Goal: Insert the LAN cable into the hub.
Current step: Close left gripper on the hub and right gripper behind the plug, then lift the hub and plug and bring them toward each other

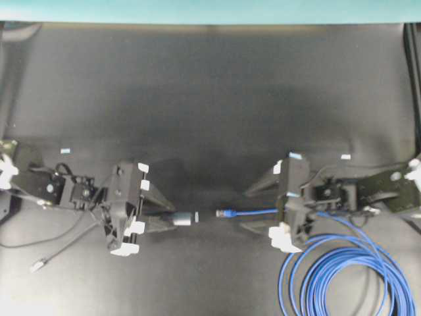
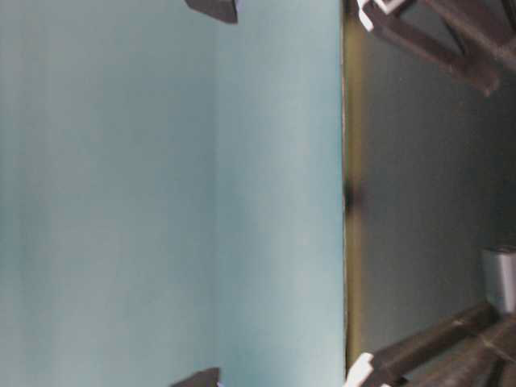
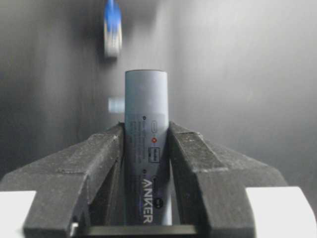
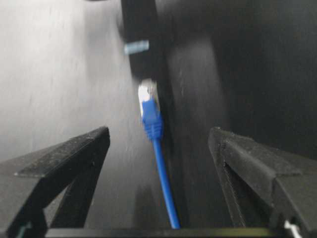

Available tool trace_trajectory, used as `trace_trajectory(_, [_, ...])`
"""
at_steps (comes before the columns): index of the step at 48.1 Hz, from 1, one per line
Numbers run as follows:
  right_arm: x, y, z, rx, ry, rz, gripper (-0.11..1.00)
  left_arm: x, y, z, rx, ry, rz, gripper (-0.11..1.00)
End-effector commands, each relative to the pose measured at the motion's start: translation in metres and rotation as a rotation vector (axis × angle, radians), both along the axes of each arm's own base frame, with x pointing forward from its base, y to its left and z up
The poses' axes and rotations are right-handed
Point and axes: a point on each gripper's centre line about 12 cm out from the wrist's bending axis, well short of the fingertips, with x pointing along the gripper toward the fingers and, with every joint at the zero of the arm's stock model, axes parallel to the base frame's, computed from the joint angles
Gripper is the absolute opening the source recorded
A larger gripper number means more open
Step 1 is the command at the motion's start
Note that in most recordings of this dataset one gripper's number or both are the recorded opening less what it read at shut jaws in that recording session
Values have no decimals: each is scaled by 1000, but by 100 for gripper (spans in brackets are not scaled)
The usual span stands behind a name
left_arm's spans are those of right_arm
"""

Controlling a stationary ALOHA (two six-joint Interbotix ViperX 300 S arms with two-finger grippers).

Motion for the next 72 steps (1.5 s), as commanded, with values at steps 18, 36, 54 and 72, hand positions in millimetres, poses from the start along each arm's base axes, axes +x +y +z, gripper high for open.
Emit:
trace_trajectory(18, [20, 8, -15, -29, 40, 30, 72, 9, 2, 12, 5, -1, 6, 28])
trace_trajectory(36, [21, 12, -25, -25, 110, 43, 22, 9, 1, 9, 10, 30, 5, 28])
trace_trajectory(54, [25, 17, 4, 13, 88, 51, 13, 17, 3, 26, 65, 174, 4, 28])
trace_trajectory(72, [44, 14, 36, 30, 101, 63, 13, 36, 9, 38, 136, 273, -3, 28])
